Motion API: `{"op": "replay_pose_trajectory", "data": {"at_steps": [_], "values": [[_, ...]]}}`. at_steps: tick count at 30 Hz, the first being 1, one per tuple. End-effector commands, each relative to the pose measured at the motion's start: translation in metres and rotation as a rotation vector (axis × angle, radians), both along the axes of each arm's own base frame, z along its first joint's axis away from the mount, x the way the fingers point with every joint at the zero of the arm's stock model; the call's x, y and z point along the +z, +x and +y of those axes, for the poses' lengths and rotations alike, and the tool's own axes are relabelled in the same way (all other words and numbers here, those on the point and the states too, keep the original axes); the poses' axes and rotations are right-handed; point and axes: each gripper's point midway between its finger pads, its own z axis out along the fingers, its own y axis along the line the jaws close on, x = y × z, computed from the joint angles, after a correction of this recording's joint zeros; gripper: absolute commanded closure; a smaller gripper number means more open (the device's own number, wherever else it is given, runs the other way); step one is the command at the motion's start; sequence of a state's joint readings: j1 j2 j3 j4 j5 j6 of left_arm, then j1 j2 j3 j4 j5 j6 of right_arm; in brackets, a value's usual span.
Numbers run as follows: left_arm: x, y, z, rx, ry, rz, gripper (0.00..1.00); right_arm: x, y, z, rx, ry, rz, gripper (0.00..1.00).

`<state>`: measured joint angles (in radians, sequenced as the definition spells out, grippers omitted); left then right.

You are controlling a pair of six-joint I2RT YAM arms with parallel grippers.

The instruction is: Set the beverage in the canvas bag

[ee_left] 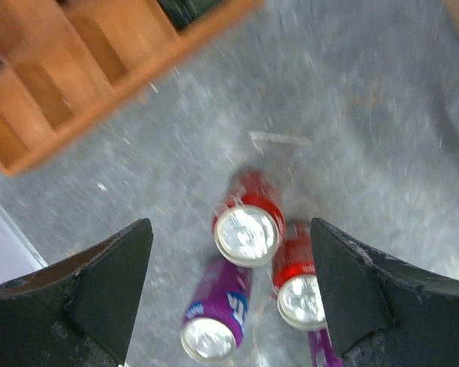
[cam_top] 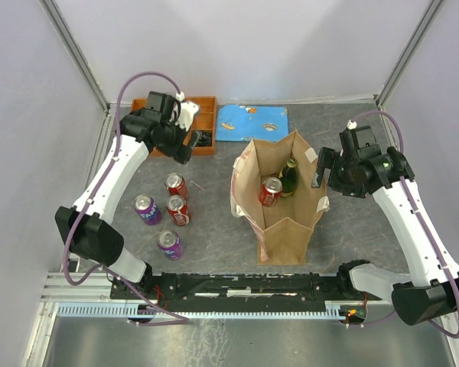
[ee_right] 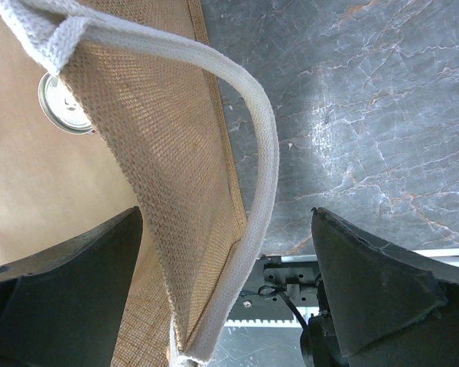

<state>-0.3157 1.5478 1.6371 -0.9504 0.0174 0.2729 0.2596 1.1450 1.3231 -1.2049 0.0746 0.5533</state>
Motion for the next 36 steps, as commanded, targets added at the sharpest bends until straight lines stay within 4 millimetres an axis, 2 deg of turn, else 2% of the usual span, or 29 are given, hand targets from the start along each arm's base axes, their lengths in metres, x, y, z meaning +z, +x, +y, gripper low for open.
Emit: {"op": "replay_pose_trajectory", "data": {"at_steps": [1,6,14,15,20,22,23,26,29,31,32,33,34,36], "values": [[-0.032,-0.038,0.009,-0.085,0.068,0.173,0.10,0.004,0.009,0.005,0.000,0.026,-0.037,0.01],[-0.057,-0.040,0.012,-0.099,0.082,0.225,0.09,0.004,0.004,0.003,-0.010,0.027,-0.039,0.01],[-0.116,-0.044,0.017,-0.100,0.122,0.316,0.10,0.003,-0.002,0.000,-0.011,0.021,-0.036,0.01],[-0.132,-0.044,0.021,-0.096,0.140,0.338,0.10,0.004,-0.003,0.000,-0.009,0.018,-0.035,0.01],[-0.149,-0.041,0.025,-0.087,0.166,0.344,0.12,0.006,-0.006,-0.004,-0.006,0.001,-0.034,0.01],[-0.151,-0.041,0.026,-0.084,0.166,0.349,0.19,0.007,-0.008,-0.005,-0.004,-0.006,-0.033,0.01],[-0.152,-0.041,0.026,-0.084,0.165,0.353,0.25,0.006,-0.008,-0.006,-0.003,-0.008,-0.032,0.01],[-0.152,-0.043,0.025,-0.080,0.161,0.363,0.54,0.007,-0.008,-0.007,0.000,-0.014,-0.034,0.01],[-0.143,-0.039,0.024,-0.070,0.156,0.347,0.84,0.007,-0.008,-0.007,0.001,-0.015,-0.035,0.01],[-0.123,-0.026,0.021,-0.054,0.142,0.299,0.96,0.006,-0.008,-0.007,0.002,-0.017,-0.032,0.01],[-0.101,-0.011,0.016,-0.046,0.123,0.240,0.97,0.007,-0.007,-0.007,0.003,-0.017,-0.032,0.01],[-0.089,-0.003,0.013,-0.038,0.106,0.211,0.97,0.007,-0.007,-0.006,0.002,-0.015,-0.033,0.01],[-0.054,0.017,0.006,-0.030,0.069,0.120,0.97,0.007,-0.006,-0.006,0.003,-0.015,-0.033,0.01],[0.007,0.045,-0.012,-0.032,-0.019,-0.027,0.97,0.006,-0.005,-0.006,0.005,-0.014,-0.034,0.01]]}}
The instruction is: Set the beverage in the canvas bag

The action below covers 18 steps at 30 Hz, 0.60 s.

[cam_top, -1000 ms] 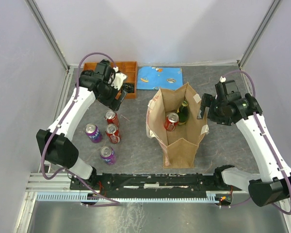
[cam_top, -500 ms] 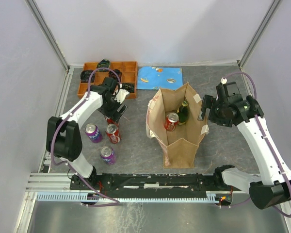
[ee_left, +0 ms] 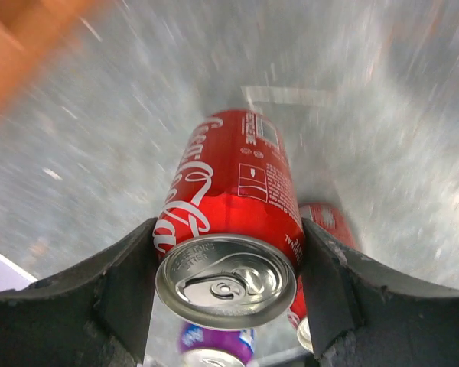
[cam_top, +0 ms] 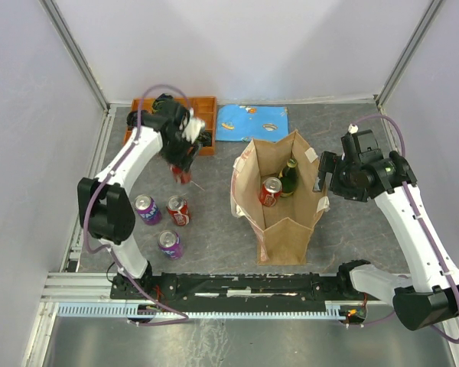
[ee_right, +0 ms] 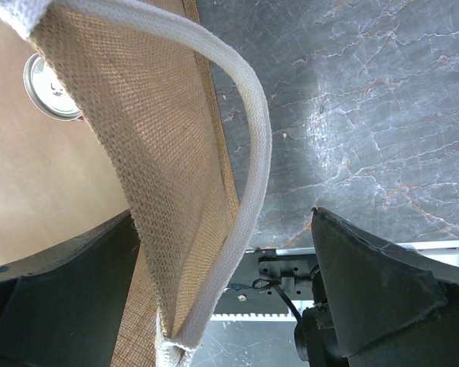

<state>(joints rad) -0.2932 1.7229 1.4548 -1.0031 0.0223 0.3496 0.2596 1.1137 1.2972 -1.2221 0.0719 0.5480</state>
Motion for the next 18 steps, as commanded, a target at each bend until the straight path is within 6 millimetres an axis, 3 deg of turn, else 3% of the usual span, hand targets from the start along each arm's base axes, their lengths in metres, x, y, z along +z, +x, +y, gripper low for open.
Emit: {"op": "replay_pose_trajectory", "data": {"at_steps": [1,3,5,8,10,12,15,18], "values": [[0.169,0.089,-0.042,0.015,-0.238,-0.486,0.97,0.010,0.006,-0.003,-0.002,-0.009,-0.044,0.01],[0.238,0.099,-0.069,-0.032,-0.381,-0.621,0.97,0.009,0.007,-0.002,0.000,-0.007,-0.043,0.01],[0.295,0.093,-0.101,-0.119,-0.550,-0.705,0.97,0.008,0.007,-0.001,0.002,-0.005,-0.042,0.01],[0.342,0.055,-0.153,-0.303,-0.755,-0.733,0.97,0.009,0.008,0.000,-0.001,0.001,-0.045,0.01],[0.350,0.024,-0.184,-0.401,-0.847,-0.694,0.97,0.010,0.008,0.000,-0.003,0.002,-0.049,0.01],[0.343,-0.010,-0.211,-0.504,-0.889,-0.638,0.97,0.012,0.007,-0.002,-0.009,0.000,-0.055,0.01],[0.319,-0.046,-0.239,-0.611,-0.874,-0.570,0.97,0.018,0.005,-0.005,-0.017,-0.006,-0.069,0.01],[0.289,-0.067,-0.255,-0.675,-0.831,-0.521,0.97,0.024,0.003,-0.007,-0.024,-0.010,-0.085,0.01]]}}
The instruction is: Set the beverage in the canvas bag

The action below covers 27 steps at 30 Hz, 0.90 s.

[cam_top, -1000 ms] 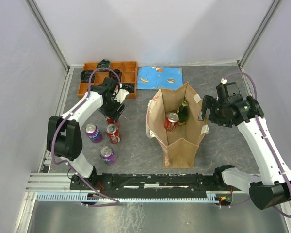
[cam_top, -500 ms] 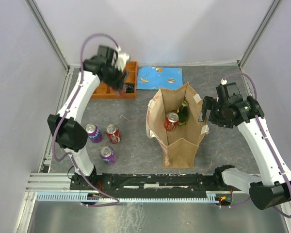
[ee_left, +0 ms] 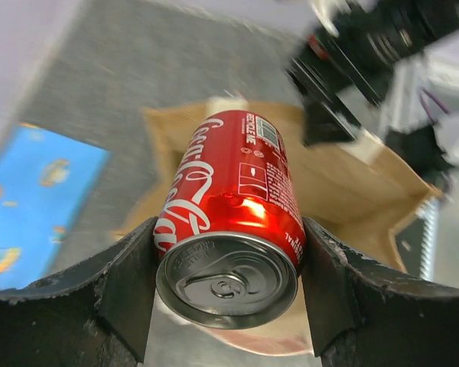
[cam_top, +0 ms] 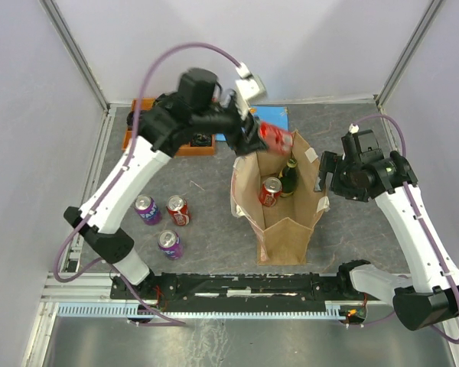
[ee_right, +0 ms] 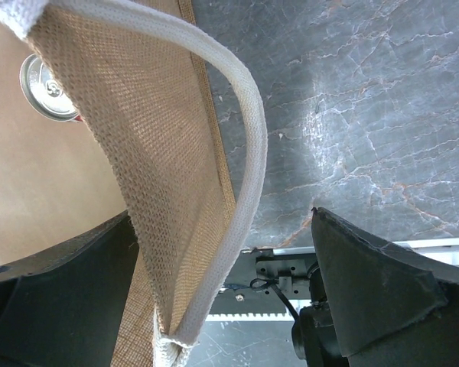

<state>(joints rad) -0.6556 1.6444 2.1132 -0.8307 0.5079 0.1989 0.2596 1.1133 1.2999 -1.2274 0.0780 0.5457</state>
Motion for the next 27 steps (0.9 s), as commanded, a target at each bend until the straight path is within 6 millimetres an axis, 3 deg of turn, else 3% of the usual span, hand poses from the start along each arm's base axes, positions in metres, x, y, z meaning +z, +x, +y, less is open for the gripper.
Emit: {"op": "replay_pose_trajectory", "data": {"at_steps": [1,14,19,27], "values": [[-0.021,-0.030,-0.024,-0.118,0.024,-0.024,0.97,0.027,0.004,-0.006,-0.024,-0.003,-0.093,0.01],[-0.105,-0.068,-0.096,-0.287,0.153,-0.006,0.97,0.031,0.002,-0.008,-0.032,-0.005,-0.101,0.01],[-0.156,-0.059,-0.116,-0.282,0.267,0.001,0.97,0.033,-0.002,-0.010,-0.036,-0.009,-0.104,0.01],[-0.201,-0.038,-0.133,-0.243,0.371,-0.007,0.97,0.034,-0.001,-0.009,-0.031,-0.009,-0.104,0.01]]}}
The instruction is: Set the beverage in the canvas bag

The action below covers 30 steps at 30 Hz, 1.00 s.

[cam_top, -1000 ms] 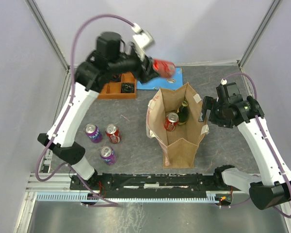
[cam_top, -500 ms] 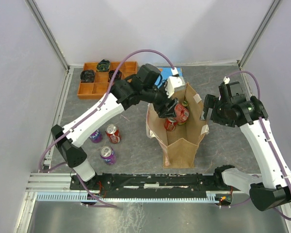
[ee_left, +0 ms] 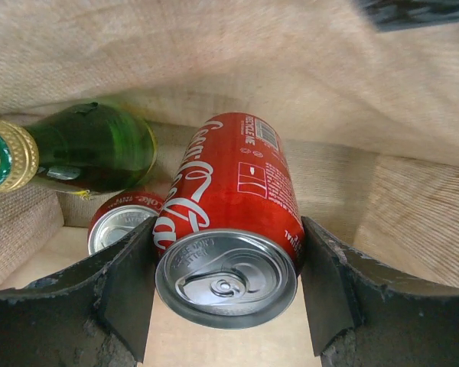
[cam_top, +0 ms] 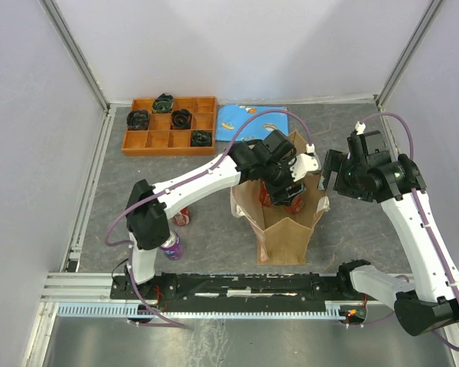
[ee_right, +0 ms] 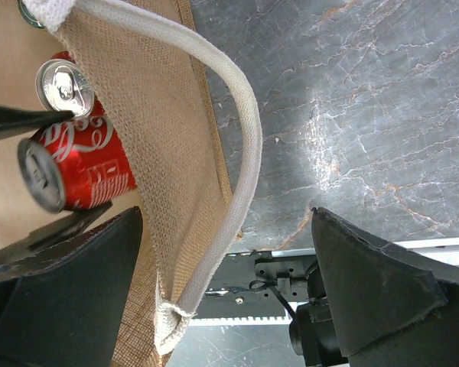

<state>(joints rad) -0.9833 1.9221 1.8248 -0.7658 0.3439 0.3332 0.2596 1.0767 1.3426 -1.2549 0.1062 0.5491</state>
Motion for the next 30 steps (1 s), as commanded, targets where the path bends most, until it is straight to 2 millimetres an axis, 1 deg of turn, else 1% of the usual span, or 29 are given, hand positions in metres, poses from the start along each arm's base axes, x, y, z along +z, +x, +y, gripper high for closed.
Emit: {"op": "replay_pose_trajectory", "data": {"at_steps": [1,7,11,20,23,24,26,27,28,29,30], "values": [[0.027,0.026,-0.028,-0.016,-0.097,-0.154,0.97,0.016,0.003,-0.003,-0.011,-0.002,-0.048,0.01],[0.003,0.035,-0.041,-0.008,-0.058,-0.147,0.97,0.017,0.005,-0.003,-0.003,-0.008,-0.042,0.01],[-0.010,0.040,-0.043,-0.004,-0.027,-0.152,0.97,0.017,0.003,-0.003,-0.002,-0.008,-0.042,0.01],[-0.030,0.046,-0.048,0.011,0.011,-0.152,0.97,0.014,-0.003,-0.004,-0.013,-0.001,-0.041,0.01],[-0.035,0.048,-0.049,0.025,0.021,-0.150,0.93,0.014,-0.005,-0.005,-0.014,0.000,-0.040,0.01],[-0.037,0.049,-0.049,0.028,0.024,-0.149,0.87,0.014,-0.005,-0.005,-0.014,0.000,-0.040,0.01],[-0.039,0.048,-0.049,0.028,0.028,-0.147,0.65,0.014,-0.006,-0.005,-0.014,0.000,-0.040,0.01],[-0.039,0.048,-0.049,0.027,0.027,-0.146,0.51,0.014,-0.006,-0.005,-0.015,-0.002,-0.039,0.01],[-0.038,0.048,-0.049,0.026,0.026,-0.143,0.39,0.013,-0.007,-0.005,-0.015,-0.002,-0.037,0.01],[-0.038,0.047,-0.049,0.026,0.022,-0.141,0.30,0.013,-0.007,-0.005,-0.015,-0.001,-0.037,0.01],[-0.036,0.046,-0.050,0.025,0.018,-0.140,0.27,0.013,-0.007,-0.005,-0.014,-0.001,-0.037,0.01]]}}
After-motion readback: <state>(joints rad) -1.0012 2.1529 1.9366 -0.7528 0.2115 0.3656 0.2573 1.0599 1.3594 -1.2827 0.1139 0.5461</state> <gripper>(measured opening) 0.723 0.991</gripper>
